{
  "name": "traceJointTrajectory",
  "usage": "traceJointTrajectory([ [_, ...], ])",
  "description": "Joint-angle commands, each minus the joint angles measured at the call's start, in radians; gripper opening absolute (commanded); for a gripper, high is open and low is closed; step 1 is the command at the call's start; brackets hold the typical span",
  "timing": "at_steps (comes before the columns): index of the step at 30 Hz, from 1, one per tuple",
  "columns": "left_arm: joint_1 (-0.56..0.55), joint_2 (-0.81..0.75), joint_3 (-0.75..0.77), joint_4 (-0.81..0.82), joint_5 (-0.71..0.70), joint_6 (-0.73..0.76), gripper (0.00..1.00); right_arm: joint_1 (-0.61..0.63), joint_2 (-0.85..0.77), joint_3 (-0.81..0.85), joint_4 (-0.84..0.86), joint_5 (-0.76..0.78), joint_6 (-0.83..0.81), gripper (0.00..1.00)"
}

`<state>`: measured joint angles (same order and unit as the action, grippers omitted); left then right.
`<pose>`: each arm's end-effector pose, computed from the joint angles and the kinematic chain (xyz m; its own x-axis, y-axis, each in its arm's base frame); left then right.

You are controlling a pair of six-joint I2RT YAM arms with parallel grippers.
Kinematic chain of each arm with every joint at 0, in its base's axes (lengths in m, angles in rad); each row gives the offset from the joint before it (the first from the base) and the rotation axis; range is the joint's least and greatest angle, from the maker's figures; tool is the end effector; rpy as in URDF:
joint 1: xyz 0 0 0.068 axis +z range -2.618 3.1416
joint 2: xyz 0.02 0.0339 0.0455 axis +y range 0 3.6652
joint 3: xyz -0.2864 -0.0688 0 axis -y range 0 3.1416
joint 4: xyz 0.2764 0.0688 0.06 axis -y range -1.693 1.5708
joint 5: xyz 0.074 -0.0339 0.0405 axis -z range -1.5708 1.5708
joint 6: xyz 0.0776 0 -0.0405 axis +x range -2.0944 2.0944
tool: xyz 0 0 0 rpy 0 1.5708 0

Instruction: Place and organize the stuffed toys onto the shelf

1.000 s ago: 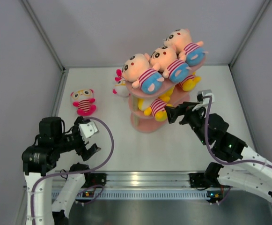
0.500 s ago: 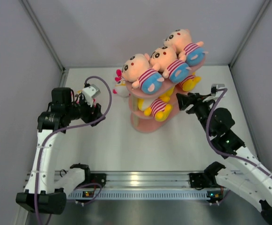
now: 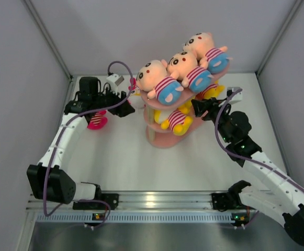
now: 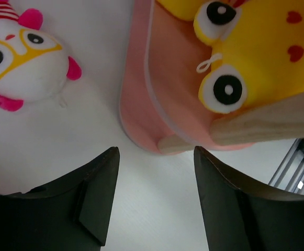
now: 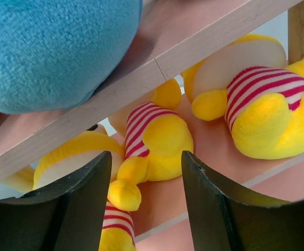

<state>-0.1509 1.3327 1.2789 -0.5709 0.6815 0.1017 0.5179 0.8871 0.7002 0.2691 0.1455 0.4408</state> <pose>0.3294 -0.0995 0.3583 -0.5121 0.1576 -0.8444 0.6774 0.6785 -0.2842 0.2420 0.1249 0.3555 -0.0909 0.4341 -0.8963 -0.3599 0.8249 0.4360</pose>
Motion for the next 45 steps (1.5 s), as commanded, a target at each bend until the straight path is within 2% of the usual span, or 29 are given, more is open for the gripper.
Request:
traceJointTrajectory([
  [1, -0.026, 0.084, 0.066, 0.17, 0.1, -0.123, 0.65, -0.016, 0.022, 0.021, 0.094, 0.017, -0.004, 0.56],
  [12, -0.029, 0.195, 0.076, 0.37, 0.248, -0.367, 0.7, -0.016, 0.099, 0.025, 0.159, 0.048, 0.018, 0.55],
  [21, -0.064, 0.246, 0.068, 0.388, 0.276, -0.413, 0.69, -0.016, 0.128, 0.015, 0.203, 0.131, 0.01, 0.55],
  [25, -0.067, 0.255, 0.071, 0.388, 0.293, -0.418, 0.66, -0.016, 0.168, 0.033, 0.217, 0.106, 0.015, 0.55],
  [32, -0.067, 0.266, 0.073, 0.388, 0.325, -0.428, 0.54, -0.015, 0.205, 0.042, 0.234, 0.115, 0.018, 0.55],
  [39, -0.067, 0.267, 0.06, 0.388, 0.348, -0.43, 0.52, -0.016, 0.239, 0.05, 0.254, 0.129, 0.026, 0.55],
  [42, -0.068, 0.273, 0.056, 0.388, 0.351, -0.43, 0.47, -0.016, 0.253, 0.054, 0.262, 0.129, 0.032, 0.54],
  [45, -0.07, 0.28, 0.057, 0.388, 0.359, -0.43, 0.38, -0.016, 0.265, 0.056, 0.263, 0.132, 0.033, 0.49],
])
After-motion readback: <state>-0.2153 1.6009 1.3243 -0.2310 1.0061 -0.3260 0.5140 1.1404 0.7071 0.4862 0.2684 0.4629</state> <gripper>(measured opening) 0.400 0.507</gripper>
